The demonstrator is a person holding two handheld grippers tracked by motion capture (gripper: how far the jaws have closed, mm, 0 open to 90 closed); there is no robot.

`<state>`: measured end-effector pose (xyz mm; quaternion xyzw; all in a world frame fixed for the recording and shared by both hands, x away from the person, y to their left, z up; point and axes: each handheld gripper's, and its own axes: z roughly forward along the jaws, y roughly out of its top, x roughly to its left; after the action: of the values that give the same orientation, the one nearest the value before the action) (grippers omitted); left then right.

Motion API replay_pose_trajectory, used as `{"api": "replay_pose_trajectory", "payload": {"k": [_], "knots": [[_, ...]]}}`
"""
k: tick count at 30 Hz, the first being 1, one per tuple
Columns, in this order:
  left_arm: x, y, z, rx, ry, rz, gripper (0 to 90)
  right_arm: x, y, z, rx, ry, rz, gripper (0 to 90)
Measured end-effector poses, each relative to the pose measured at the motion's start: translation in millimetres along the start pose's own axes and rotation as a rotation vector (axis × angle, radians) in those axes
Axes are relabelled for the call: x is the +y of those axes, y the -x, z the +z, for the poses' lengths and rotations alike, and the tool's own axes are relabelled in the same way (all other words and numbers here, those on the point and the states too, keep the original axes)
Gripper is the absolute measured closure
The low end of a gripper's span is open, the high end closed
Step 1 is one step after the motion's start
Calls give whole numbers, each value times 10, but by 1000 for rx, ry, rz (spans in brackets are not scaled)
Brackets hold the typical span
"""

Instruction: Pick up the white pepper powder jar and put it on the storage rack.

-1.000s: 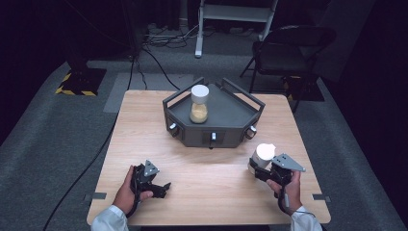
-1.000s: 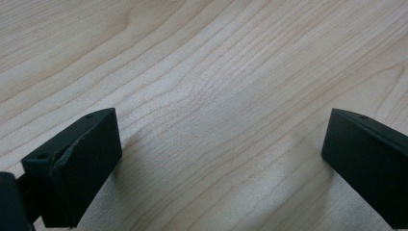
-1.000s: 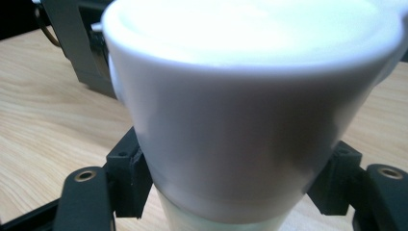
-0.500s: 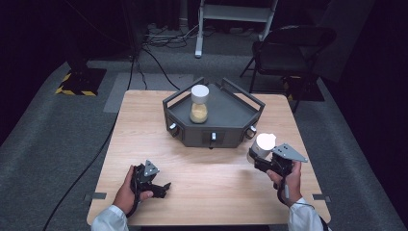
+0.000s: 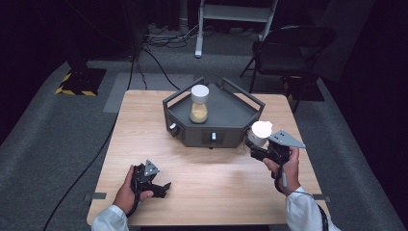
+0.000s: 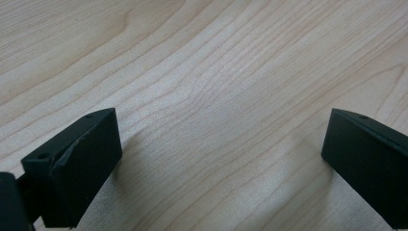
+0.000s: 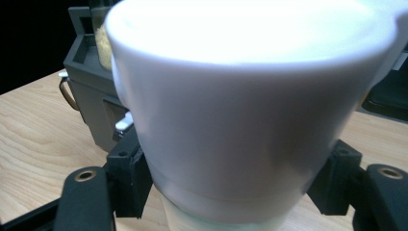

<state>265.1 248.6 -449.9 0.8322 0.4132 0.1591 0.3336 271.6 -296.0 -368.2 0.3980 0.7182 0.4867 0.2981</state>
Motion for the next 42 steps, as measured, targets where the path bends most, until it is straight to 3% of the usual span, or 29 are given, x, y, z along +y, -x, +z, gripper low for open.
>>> {"api": "replay_pose_trajectory", "payload": {"k": [23,42], "knots": [[8,-4,10,-2,1,2,0,617,25,194,-2,43,-20,298],[8,-4,10,-1,1,2,0,805,7,697,-45,13,-18,298]]}}
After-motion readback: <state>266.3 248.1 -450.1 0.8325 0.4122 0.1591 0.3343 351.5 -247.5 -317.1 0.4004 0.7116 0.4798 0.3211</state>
